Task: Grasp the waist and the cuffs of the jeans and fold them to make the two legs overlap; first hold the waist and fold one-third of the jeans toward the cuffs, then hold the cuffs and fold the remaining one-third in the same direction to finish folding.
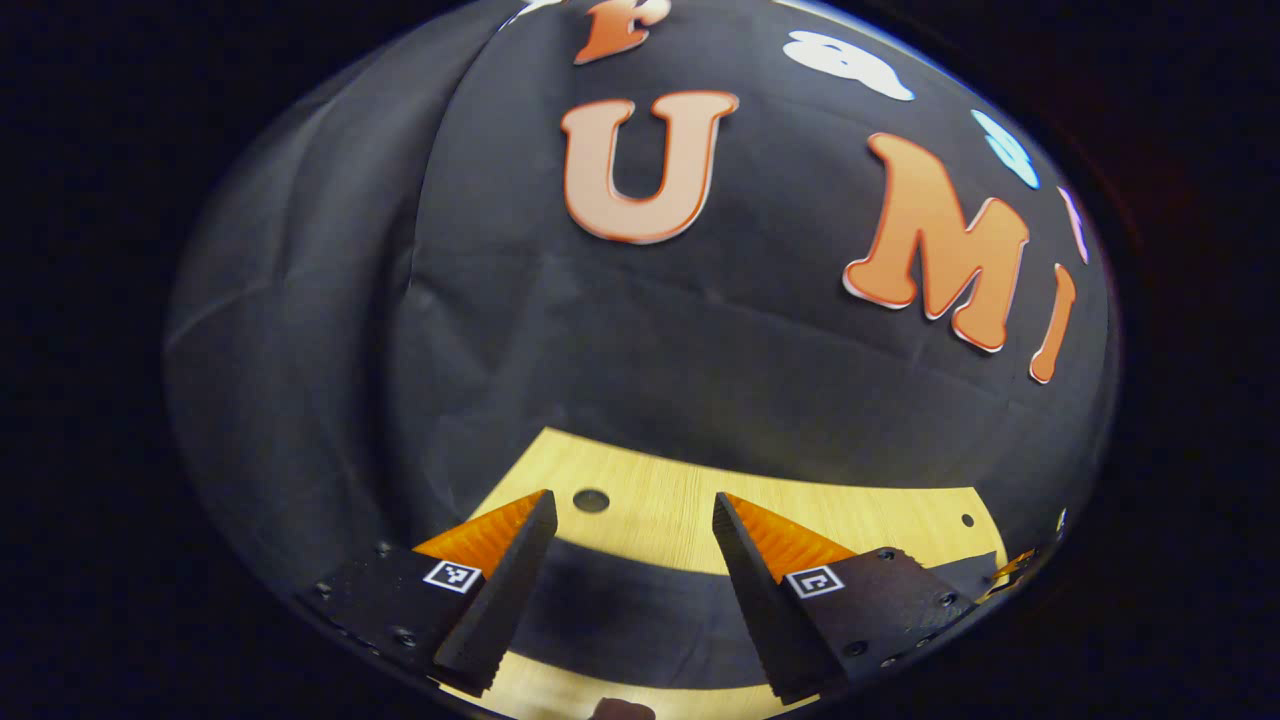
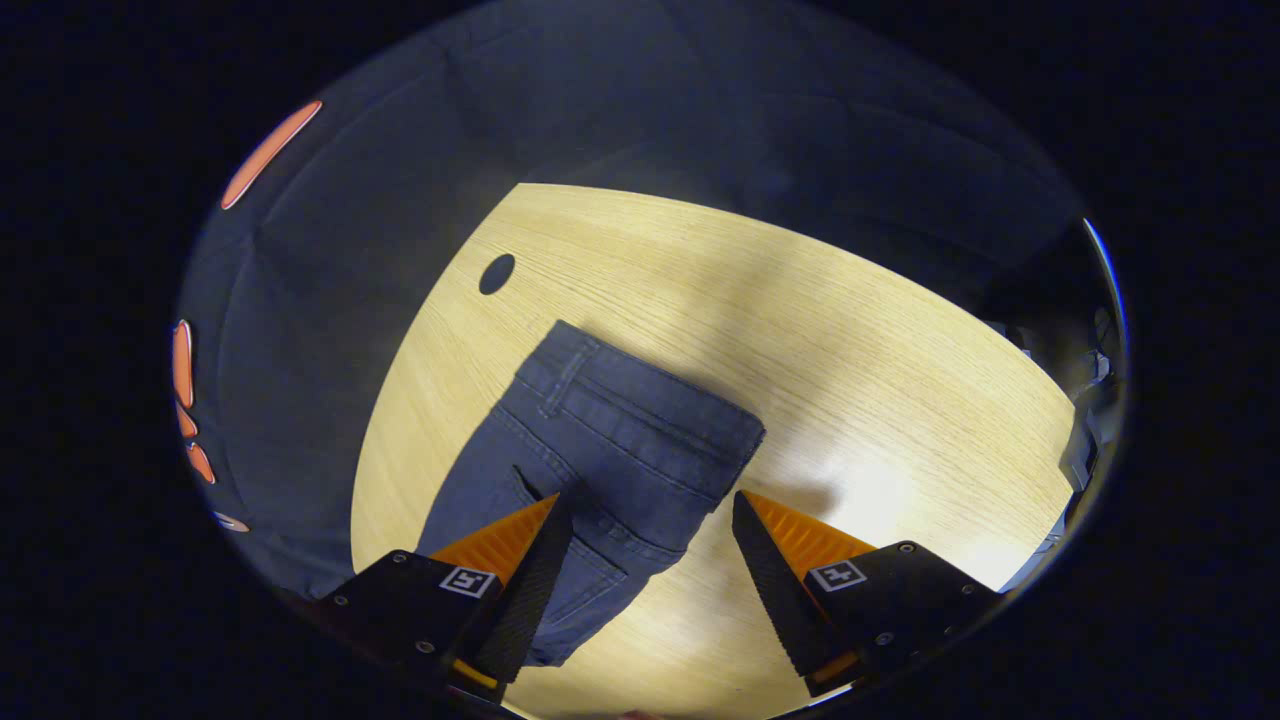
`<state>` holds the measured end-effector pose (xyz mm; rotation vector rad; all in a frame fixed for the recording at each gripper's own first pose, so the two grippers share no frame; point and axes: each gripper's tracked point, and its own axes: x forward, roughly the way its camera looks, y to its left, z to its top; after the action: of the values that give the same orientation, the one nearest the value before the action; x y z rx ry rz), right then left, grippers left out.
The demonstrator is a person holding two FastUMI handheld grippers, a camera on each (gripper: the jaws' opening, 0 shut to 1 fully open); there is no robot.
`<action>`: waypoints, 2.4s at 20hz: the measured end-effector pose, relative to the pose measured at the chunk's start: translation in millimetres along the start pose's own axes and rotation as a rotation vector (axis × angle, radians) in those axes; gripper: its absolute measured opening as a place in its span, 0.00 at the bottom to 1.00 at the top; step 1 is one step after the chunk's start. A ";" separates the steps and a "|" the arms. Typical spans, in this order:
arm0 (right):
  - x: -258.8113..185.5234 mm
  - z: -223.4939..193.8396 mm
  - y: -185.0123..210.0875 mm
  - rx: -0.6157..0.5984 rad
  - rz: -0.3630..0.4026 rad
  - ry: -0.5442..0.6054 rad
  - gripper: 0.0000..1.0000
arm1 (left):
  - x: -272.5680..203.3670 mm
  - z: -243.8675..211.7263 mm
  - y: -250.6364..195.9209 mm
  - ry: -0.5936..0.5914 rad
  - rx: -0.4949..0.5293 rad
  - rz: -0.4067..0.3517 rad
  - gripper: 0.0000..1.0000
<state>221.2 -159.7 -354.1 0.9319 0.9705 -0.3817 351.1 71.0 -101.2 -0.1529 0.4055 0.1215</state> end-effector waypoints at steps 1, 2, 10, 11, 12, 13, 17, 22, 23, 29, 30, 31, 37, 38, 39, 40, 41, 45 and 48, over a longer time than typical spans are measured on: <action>4.2 0.5 1.3 0.007 0.004 0.002 0.98 | -7.1 8.6 -5.8 -0.024 0.024 0.002 0.95; 7.5 2.2 2.0 0.012 0.007 -0.004 0.98 | -15.9 14.5 -12.9 -0.044 0.041 0.000 0.94; 16.3 3.1 -2.6 0.051 0.043 0.037 0.73 | -86.1 60.5 -73.9 -0.288 0.146 -0.017 0.94; 20.8 2.0 -1.4 0.041 0.055 0.037 0.58 | -91.6 58.6 -78.0 -0.286 0.152 -0.014 0.94; 19.7 1.7 -1.8 0.060 0.065 0.030 0.45 | -94.7 52.8 -82.4 -0.274 0.148 -0.018 0.94; 23.8 5.3 1.5 0.078 0.069 0.007 0.33 | -96.5 47.0 -85.3 -0.255 0.134 -0.024 0.94; -4.4 7.3 4.0 0.063 0.076 -0.033 0.19 | -104.2 32.0 -81.3 -0.205 0.101 -0.016 0.94; -17.7 9.4 30.0 0.058 0.157 -0.114 0.18 | -112.0 28.7 -76.6 -0.210 0.128 -0.022 0.94; -26.2 10.8 37.5 0.060 0.175 -0.133 0.18 | -111.0 25.0 -78.2 -0.201 0.130 -0.038 0.94; -81.7 -4.5 70.7 0.013 0.272 -0.221 0.18 | -110.9 -5.7 -52.9 -0.131 0.154 -0.058 0.89; -93.9 -9.7 75.2 -0.005 0.285 -0.231 0.18 | -112.6 -5.6 -46.5 -0.137 0.149 -0.057 0.94; -105.3 -13.8 83.8 -0.028 0.303 -0.247 0.18 | -116.0 -5.6 -41.4 -0.145 0.141 -0.054 0.94; -151.3 -47.4 138.5 -0.178 0.358 -0.316 0.18 | -130.0 -27.4 -29.9 -0.120 0.145 -0.095 0.94; -159.2 -53.0 146.5 -0.199 0.367 -0.323 0.18 | -131.9 -28.3 -27.5 -0.122 0.141 -0.099 0.94; -166.4 -59.0 156.6 -0.224 0.380 -0.330 0.18 | -134.1 -29.3 -23.9 -0.121 0.138 -0.101 0.94; -171.0 -64.8 166.3 -0.245 0.385 -0.333 0.18 | -136.7 -31.0 -20.5 -0.119 0.135 -0.103 0.94; -176.7 -72.0 177.1 -0.275 0.396 -0.340 0.18 | -137.7 -30.9 -15.4 -0.121 0.132 -0.099 0.94; -195.4 -105.1 224.7 -0.394 0.432 -0.366 0.18 | -144.0 -32.1 6.9 -0.122 0.119 -0.085 0.94; -197.7 -136.1 262.6 -0.485 0.465 -0.351 0.18 | -151.1 -35.4 27.0 -0.118 0.102 -0.060 0.94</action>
<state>213.3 78.2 -89.7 0.5909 0.4667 0.0879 195.7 78.3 -76.1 -0.0572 0.2883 0.0500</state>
